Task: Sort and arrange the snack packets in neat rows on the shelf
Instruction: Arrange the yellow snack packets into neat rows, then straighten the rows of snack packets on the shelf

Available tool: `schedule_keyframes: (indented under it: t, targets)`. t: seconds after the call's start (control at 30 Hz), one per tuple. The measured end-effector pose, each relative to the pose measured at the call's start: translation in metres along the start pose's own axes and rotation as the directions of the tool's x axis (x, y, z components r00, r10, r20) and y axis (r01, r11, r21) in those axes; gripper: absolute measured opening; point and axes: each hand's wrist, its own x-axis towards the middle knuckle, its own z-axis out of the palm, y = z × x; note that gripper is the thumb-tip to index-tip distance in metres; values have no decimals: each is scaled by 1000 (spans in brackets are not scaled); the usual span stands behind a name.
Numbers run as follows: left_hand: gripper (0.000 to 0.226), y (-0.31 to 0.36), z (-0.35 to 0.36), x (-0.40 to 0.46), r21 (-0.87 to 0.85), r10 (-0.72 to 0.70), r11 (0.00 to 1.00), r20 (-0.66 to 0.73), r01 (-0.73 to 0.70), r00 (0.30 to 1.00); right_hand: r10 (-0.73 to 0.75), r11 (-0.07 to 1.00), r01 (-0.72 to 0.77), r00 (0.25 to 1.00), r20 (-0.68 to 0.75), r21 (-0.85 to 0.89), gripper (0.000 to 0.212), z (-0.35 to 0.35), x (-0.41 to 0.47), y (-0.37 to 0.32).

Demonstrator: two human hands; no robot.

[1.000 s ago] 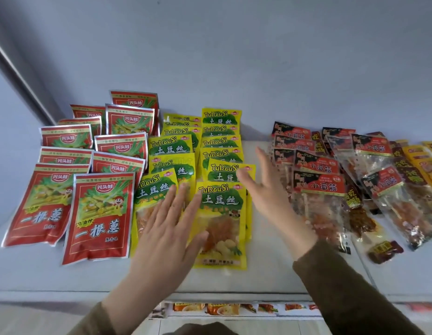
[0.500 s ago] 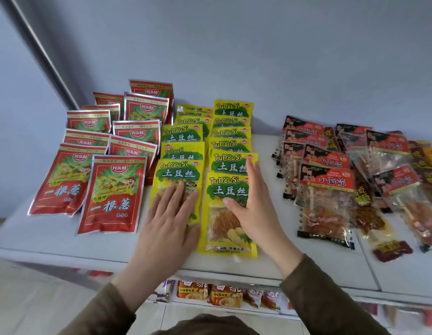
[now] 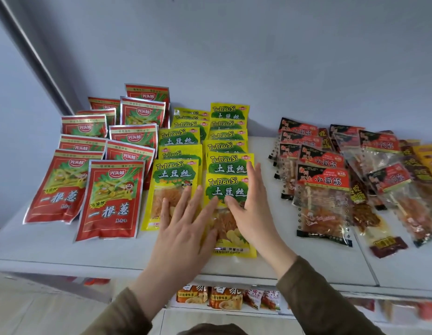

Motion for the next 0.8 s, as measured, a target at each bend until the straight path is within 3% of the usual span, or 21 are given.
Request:
schedule_keyframes:
  t: [0.23, 0.4, 0.5, 0.6, 0.8]
  targets:
    - [64, -9, 0, 0, -80, 53, 996, 26, -51, 998, -27, 994, 25, 999, -18, -107, 85, 6, -2, -3]
    - [64, -6, -13, 3, -139, 36, 989, -49, -42, 998, -34, 998, 34, 999, -9, -53, 76, -8, -2, -9]
    - [62, 5, -22, 14, -223, 55, 972, -93, -75, 994, -86, 993, 78, 993, -87, -85, 57, -34, -1, -8]
    - [61, 31, -23, 30, -220, 123, 965, -91, -141, 988, -94, 990, 72, 979, -182, -124, 53, -69, -2, 2]
    - [62, 113, -8, 61, -166, 252, 952, -48, -256, 967, 112, 993, -118, 946, -303, -1, 49, -148, -1, 44]
